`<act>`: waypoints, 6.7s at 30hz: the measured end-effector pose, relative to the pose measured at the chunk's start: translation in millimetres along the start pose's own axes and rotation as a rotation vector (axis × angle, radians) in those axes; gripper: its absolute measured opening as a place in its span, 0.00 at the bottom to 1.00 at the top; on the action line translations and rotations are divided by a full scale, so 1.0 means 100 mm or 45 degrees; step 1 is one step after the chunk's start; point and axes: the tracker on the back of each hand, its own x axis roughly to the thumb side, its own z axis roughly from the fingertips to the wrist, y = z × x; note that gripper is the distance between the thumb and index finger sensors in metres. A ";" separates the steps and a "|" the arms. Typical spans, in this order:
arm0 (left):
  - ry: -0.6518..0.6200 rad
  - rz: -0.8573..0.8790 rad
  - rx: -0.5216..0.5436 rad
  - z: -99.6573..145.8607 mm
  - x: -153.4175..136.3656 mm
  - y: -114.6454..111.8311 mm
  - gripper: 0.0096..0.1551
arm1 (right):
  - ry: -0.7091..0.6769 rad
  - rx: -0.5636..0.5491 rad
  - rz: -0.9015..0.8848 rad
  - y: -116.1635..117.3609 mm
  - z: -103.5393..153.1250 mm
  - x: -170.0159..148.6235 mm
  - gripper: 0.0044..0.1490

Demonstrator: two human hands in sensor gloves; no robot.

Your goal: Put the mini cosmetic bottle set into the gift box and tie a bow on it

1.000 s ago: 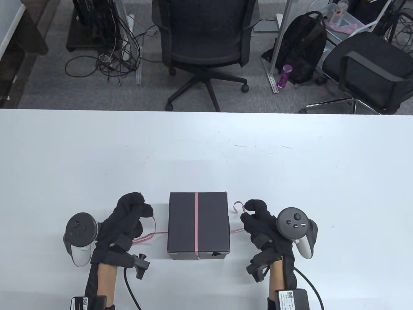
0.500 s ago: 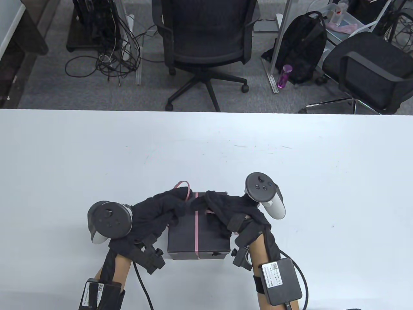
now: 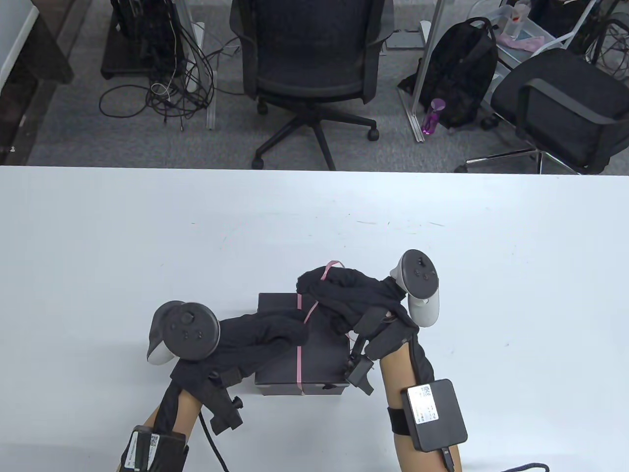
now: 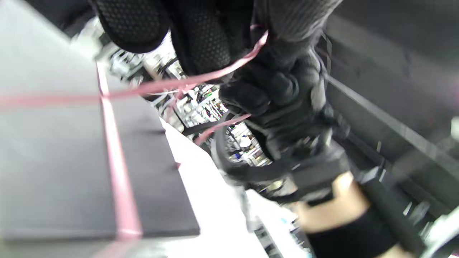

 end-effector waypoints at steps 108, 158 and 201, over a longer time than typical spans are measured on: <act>0.755 -0.963 0.934 1.00 -1.01 0.31 0.18 | 0.548 -1.143 1.227 -0.63 1.60 -0.64 0.25; 0.617 -0.399 0.079 0.44 -1.27 -0.23 0.52 | 0.404 -0.177 0.471 -0.08 1.10 -1.13 0.47; 0.667 -0.225 0.475 0.62 -1.17 -0.12 0.18 | 0.586 0.026 1.690 0.20 0.91 -0.75 0.20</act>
